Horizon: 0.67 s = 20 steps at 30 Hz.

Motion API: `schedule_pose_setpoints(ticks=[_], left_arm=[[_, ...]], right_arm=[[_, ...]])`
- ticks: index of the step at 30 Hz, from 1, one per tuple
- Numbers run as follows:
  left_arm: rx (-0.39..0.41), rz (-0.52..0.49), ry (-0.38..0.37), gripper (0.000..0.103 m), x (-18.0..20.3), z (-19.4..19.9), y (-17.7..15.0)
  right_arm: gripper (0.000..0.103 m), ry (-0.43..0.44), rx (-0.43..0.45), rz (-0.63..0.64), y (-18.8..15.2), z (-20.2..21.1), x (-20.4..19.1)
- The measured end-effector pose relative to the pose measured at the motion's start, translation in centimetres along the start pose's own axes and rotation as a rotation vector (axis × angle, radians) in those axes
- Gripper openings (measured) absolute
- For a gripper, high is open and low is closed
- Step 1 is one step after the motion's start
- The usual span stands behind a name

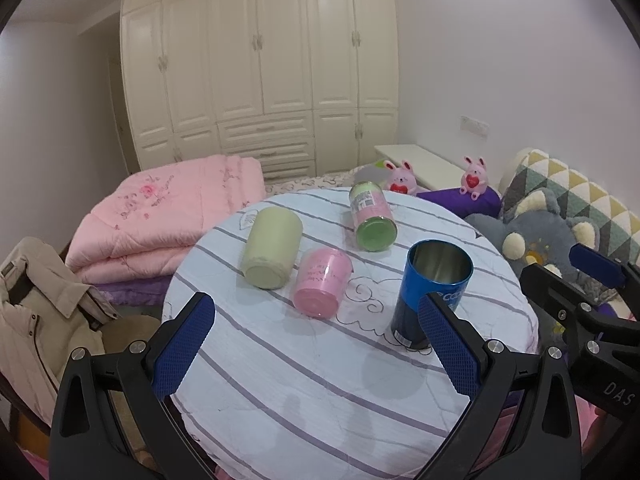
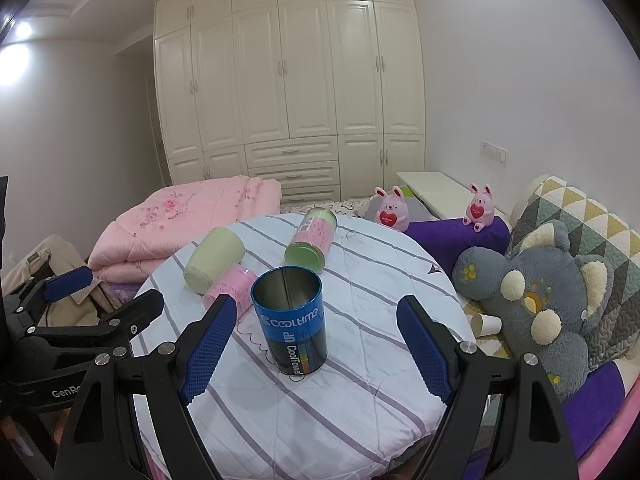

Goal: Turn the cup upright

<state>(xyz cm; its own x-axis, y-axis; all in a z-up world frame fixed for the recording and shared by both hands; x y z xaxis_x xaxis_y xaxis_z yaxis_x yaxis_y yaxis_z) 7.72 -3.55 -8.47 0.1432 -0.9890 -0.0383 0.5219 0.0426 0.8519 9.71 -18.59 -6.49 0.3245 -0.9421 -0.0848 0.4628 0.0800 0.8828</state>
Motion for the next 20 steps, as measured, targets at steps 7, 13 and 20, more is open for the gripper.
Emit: schedule_pose_setpoints(ticks=[7,13,20], left_arm=[[-0.005,0.000,0.001,0.103,-0.1,-0.3,0.0],[-0.022,-0.005,0.000,0.103,-0.2,-0.9,-0.3],[-0.059,0.007,0.002,0.103,-0.8,-2.4,-0.8]], right_arm=[[0.084,-0.002,-0.014,0.002,-0.2,-0.4,0.0],[0.084,0.000,-0.038,-0.003,-0.6,-1.2,0.0],[0.084,0.010,-0.100,-0.008,-1.9,-3.1,-0.1]])
Point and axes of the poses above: each gripper's, at about its wrist camera, not at the fingertips, and z roughly against the way its jaws point, x to its right, y to its top, the point moved 10 cm from there along -z, roughly the way its jaws point, and after that the axes turned 1 degree about x, right-handed, at the moved point
